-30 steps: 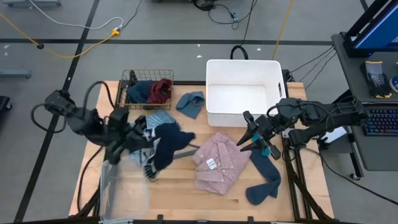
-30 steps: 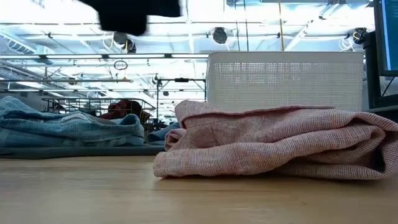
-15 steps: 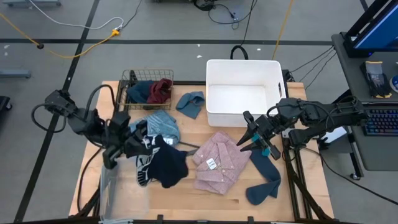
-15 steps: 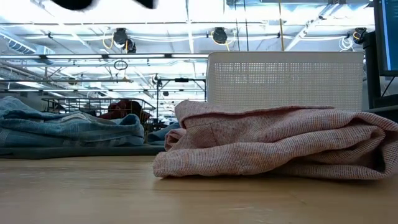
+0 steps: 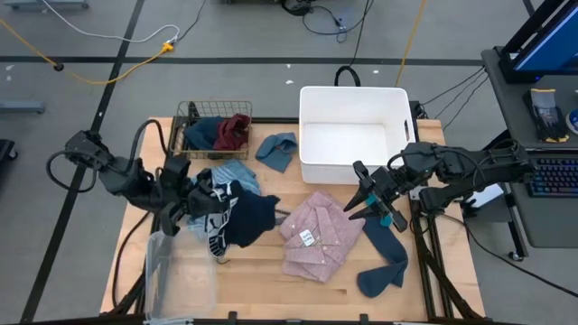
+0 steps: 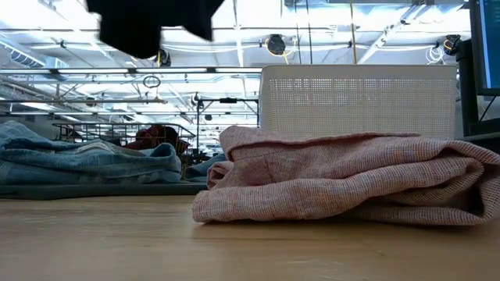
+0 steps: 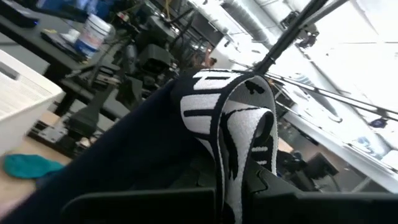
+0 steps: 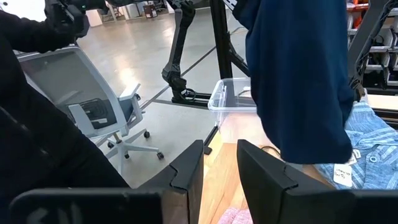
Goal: Pick & Place Cloths
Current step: Put the dark blue boxers into the black basket
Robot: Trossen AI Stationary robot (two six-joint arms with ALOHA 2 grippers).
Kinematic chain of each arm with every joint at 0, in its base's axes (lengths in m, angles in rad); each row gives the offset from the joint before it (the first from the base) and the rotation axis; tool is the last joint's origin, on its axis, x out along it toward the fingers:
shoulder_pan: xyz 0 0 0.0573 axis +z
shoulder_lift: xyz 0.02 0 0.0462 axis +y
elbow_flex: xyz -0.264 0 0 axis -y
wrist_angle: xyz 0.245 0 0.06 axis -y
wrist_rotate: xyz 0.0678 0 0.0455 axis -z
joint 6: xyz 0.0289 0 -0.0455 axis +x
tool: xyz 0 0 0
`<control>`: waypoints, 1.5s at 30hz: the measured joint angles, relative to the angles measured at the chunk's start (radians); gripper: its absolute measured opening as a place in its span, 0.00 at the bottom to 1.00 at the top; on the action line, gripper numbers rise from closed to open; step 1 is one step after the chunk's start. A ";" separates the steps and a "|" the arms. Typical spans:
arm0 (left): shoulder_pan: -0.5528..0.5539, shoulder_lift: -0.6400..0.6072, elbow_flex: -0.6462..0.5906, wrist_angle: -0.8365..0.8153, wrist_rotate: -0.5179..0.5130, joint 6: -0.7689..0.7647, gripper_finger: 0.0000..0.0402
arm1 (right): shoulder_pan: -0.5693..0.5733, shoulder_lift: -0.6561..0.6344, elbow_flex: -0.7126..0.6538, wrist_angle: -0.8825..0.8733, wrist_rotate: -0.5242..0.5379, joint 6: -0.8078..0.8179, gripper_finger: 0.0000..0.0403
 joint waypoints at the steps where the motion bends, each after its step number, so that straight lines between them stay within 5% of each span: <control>1: 0.000 0.000 0.000 -0.001 -0.011 0.006 0.00 | 0.000 0.000 0.000 0.000 0.000 0.000 0.22; 6: 0.019 0.000 0.000 -0.011 -0.047 0.047 0.00 | 0.000 0.000 0.000 0.000 0.000 -0.009 0.22; 12: 0.073 0.000 0.000 -0.076 -0.221 0.089 0.00 | 0.000 0.000 0.000 0.000 0.000 -0.019 0.22; 20: 0.197 -0.059 0.000 -0.071 -0.311 0.298 0.00 | 0.000 0.000 0.000 -0.017 0.000 -0.079 0.22; 23: 0.253 -0.091 0.000 -0.072 -0.312 0.354 0.00 | 0.000 -0.001 -0.013 -0.014 0.013 -0.100 0.22; 31: 0.407 -0.142 0.000 -0.142 -0.293 0.416 0.00 | 0.000 -0.071 -0.167 0.078 0.262 -0.101 0.22; 45: 0.851 -0.134 0.000 -0.270 -0.065 0.501 0.00 | 0.000 -0.365 -0.525 0.358 0.376 0.011 0.22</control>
